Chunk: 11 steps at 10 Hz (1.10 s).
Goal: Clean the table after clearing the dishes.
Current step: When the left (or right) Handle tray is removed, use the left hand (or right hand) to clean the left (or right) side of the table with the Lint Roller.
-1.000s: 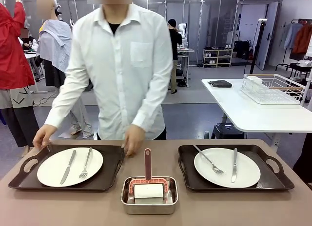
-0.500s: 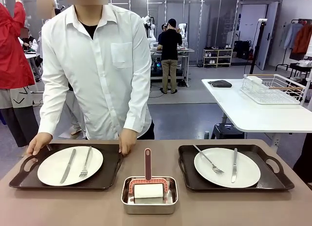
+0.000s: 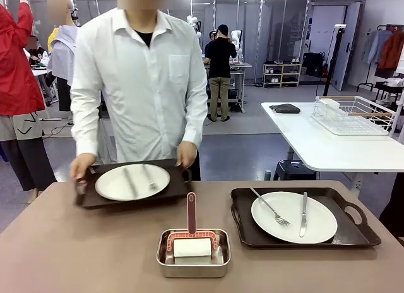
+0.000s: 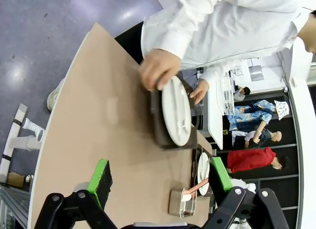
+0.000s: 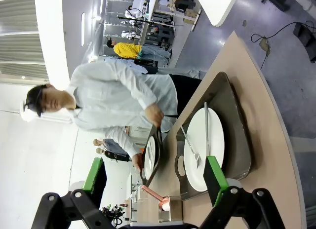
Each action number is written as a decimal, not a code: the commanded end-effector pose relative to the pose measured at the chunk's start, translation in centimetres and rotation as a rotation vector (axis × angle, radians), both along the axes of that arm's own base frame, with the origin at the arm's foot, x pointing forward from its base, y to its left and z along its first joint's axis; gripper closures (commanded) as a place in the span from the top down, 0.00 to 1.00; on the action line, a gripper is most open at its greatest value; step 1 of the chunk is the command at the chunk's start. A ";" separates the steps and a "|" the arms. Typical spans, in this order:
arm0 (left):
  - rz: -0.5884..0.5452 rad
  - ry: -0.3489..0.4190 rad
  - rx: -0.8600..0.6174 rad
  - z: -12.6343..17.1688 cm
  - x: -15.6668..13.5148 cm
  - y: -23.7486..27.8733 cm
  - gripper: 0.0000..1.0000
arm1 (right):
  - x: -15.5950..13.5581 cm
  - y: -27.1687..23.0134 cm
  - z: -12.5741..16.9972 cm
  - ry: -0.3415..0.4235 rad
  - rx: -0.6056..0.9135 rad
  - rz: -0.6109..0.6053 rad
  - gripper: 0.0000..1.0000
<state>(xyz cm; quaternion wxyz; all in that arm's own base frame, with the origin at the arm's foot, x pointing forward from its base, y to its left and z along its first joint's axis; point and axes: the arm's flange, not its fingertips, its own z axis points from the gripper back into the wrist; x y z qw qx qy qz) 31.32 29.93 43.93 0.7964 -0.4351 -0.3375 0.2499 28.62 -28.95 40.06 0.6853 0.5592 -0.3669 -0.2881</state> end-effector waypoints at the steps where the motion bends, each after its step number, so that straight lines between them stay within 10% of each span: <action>1: -0.010 -0.013 -0.002 -0.2 -0.2 0.2 1.00 | -0.1 0.0 0.3 -0.011 0.012 -0.004 1.00; 6: 0.000 0.000 0.000 0.0 0.0 0.0 1.00 | -0.1 0.0 0.3 -0.011 0.012 -0.004 1.00; 11: -0.528 -0.100 0.431 8.8 10.8 -20.2 1.00 | -0.1 0.0 0.3 -0.011 0.012 -0.004 1.00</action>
